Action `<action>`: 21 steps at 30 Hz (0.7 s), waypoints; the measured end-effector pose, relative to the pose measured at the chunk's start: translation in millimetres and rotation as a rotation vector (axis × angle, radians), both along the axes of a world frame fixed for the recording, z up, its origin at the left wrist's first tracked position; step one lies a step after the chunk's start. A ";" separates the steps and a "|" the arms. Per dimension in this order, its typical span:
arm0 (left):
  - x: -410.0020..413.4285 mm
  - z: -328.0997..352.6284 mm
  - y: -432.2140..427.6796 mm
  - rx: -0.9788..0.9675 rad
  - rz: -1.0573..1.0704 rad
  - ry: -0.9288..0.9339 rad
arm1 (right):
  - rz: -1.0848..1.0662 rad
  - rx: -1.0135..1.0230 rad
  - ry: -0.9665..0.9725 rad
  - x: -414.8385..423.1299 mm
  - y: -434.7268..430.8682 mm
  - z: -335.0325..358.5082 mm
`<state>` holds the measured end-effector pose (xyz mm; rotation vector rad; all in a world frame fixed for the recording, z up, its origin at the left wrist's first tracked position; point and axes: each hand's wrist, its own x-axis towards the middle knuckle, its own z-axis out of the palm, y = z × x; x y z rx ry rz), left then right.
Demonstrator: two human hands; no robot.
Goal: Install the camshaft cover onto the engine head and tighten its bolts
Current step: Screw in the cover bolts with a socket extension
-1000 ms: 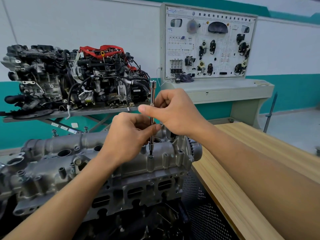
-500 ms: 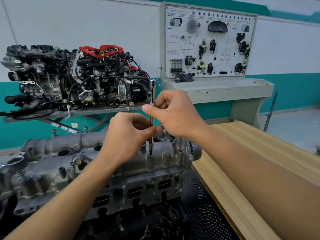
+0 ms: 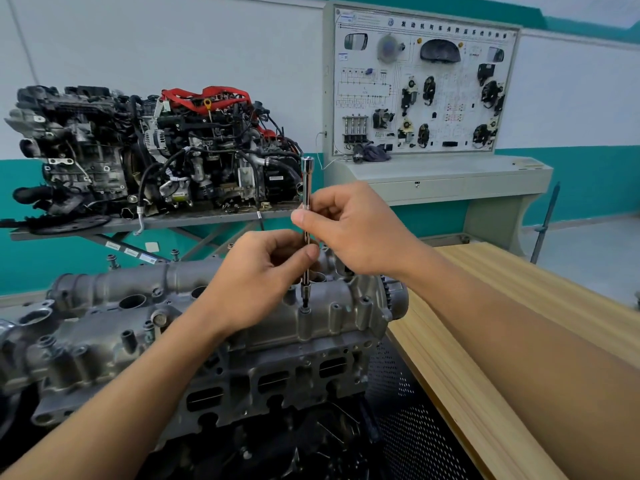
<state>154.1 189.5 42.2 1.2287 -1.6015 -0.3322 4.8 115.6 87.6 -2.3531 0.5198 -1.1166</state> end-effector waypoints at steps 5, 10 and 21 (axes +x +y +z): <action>-2.2 -3.1 -4.3 -0.082 0.164 -0.051 | -0.093 -0.069 -0.133 9.9 3.1 -9.5; -0.7 -5.6 -5.9 0.017 0.167 -0.144 | -0.162 -0.074 -0.275 17.6 3.5 -18.4; -8.3 10.4 -4.3 -0.163 0.182 -0.164 | -0.098 -0.059 -0.281 12.4 8.3 3.1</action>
